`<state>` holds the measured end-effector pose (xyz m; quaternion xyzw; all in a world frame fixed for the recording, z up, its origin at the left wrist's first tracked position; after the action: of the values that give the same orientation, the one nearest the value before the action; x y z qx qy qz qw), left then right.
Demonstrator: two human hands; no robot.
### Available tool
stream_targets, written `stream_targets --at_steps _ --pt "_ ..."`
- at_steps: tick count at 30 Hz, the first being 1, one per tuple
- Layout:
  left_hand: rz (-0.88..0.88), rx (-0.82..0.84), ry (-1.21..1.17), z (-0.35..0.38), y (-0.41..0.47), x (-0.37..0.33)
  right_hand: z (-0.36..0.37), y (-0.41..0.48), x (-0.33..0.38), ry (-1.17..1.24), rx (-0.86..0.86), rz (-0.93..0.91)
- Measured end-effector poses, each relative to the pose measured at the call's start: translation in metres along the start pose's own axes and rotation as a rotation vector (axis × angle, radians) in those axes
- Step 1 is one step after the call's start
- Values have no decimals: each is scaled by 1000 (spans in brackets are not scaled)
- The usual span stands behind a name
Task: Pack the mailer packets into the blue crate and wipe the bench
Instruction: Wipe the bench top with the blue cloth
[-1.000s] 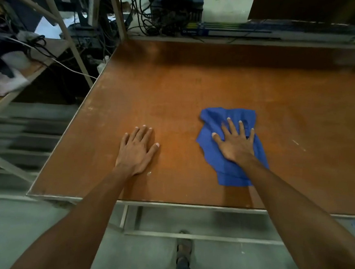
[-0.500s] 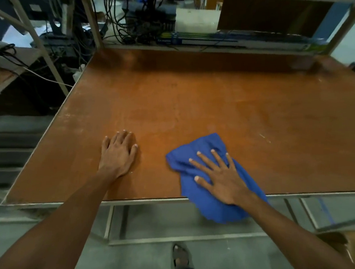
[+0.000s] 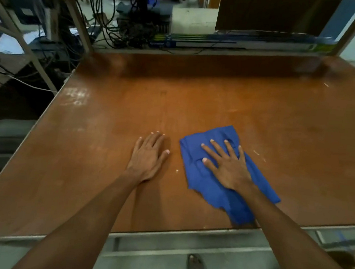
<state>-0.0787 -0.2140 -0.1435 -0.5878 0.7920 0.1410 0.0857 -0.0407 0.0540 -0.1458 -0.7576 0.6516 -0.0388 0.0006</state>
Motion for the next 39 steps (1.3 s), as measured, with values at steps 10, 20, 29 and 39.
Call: stream_targets --at_steps 10,20,29,39 --pt "-57 60 60 29 88 -13 -3 64 -74 -61 -63 -182" --pt "-184 31 20 38 176 -10 -10 224 -110 -48 7 -185" --pt "-182 -50 87 42 177 -9 -19 344 -108 -58 29 -268" --pt "-203 -74 69 38 178 -7 -19 327 -102 -66 34 -329"
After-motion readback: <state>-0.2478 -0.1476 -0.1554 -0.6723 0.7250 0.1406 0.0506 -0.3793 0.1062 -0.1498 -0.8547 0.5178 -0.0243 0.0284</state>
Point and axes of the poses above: each hand's wrist, its own y-axis towards the middle knuckle, its own z-axis out of the palm, x = y × z, the point moved 5 cm from there along y, towards the middle knuckle, and after that the axes turned 5 degrees about -y, right-handed, at the moved point
